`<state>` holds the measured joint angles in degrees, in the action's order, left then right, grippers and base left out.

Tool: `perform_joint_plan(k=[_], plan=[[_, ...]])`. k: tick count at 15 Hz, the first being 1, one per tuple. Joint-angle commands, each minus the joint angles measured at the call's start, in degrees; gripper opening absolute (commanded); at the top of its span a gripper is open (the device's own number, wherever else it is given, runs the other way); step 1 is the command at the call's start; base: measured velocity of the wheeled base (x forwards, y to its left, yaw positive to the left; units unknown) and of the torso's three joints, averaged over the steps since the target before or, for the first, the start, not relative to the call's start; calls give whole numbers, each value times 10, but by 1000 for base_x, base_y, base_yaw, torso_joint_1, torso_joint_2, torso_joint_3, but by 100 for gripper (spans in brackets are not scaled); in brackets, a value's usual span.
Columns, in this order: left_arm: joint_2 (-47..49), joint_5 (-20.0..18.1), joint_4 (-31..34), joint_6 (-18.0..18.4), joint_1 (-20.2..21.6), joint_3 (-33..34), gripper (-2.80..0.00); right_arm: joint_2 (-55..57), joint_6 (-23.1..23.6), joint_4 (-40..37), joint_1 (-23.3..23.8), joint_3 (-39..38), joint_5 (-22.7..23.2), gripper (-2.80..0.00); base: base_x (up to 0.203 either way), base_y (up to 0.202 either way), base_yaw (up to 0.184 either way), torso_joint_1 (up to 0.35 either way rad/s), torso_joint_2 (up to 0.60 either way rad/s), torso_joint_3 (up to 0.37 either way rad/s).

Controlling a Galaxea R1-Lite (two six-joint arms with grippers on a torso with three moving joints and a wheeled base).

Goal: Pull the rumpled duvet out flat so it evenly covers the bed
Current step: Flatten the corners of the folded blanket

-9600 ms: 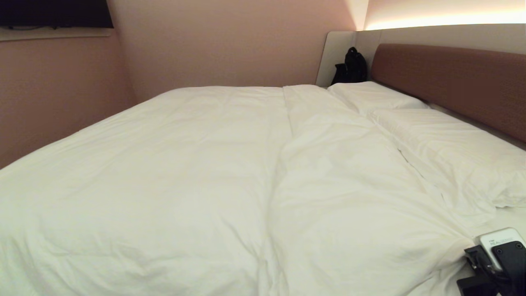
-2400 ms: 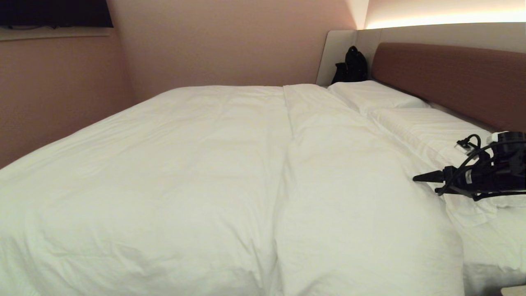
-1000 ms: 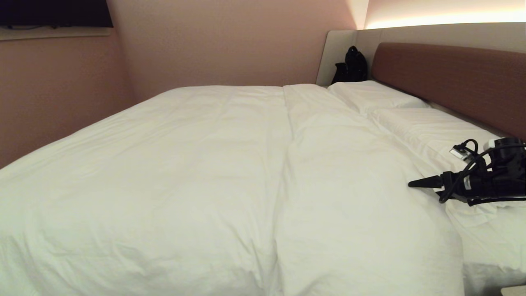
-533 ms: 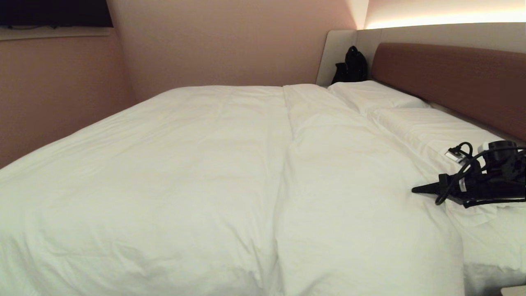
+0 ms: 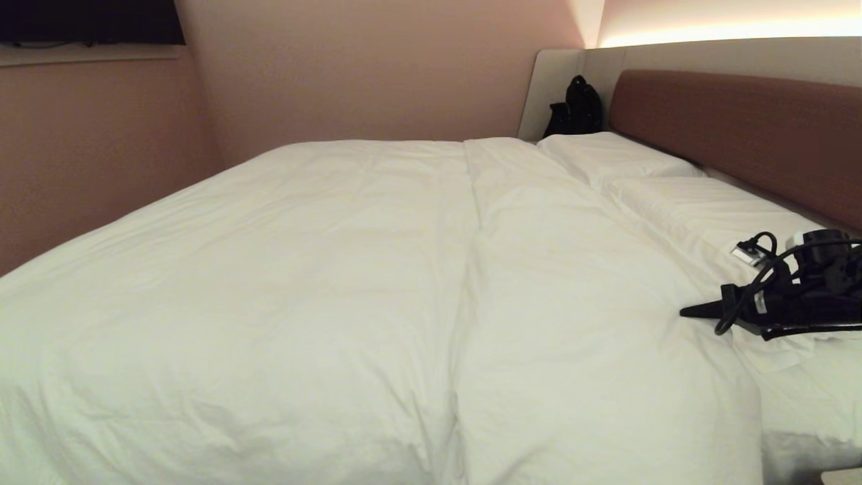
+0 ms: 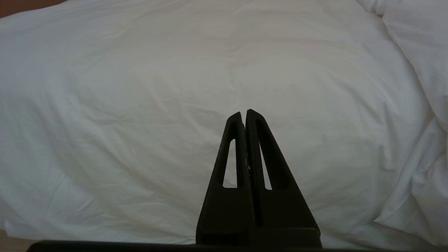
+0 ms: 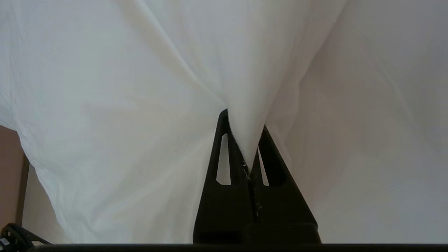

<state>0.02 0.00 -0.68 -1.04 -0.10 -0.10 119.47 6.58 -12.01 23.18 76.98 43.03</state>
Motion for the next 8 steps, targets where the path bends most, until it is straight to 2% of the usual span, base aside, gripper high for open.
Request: perform_joint_plan(k=[1, 5, 8], plan=[[0, 0, 0, 0, 0, 0, -280, -10, 0, -2, 8, -3, -14, -280, 0, 0, 0, 0, 0, 0], [0, 0, 0, 0, 0, 0, -280, -28, -2, -2, 35, -17, -64, -280, 0, 0, 0, 0, 0, 0], [0, 0, 0, 0, 0, 0, -280, -25, 0, -2, 48, -16, -83, -280, 0, 0, 0, 0, 0, 0]])
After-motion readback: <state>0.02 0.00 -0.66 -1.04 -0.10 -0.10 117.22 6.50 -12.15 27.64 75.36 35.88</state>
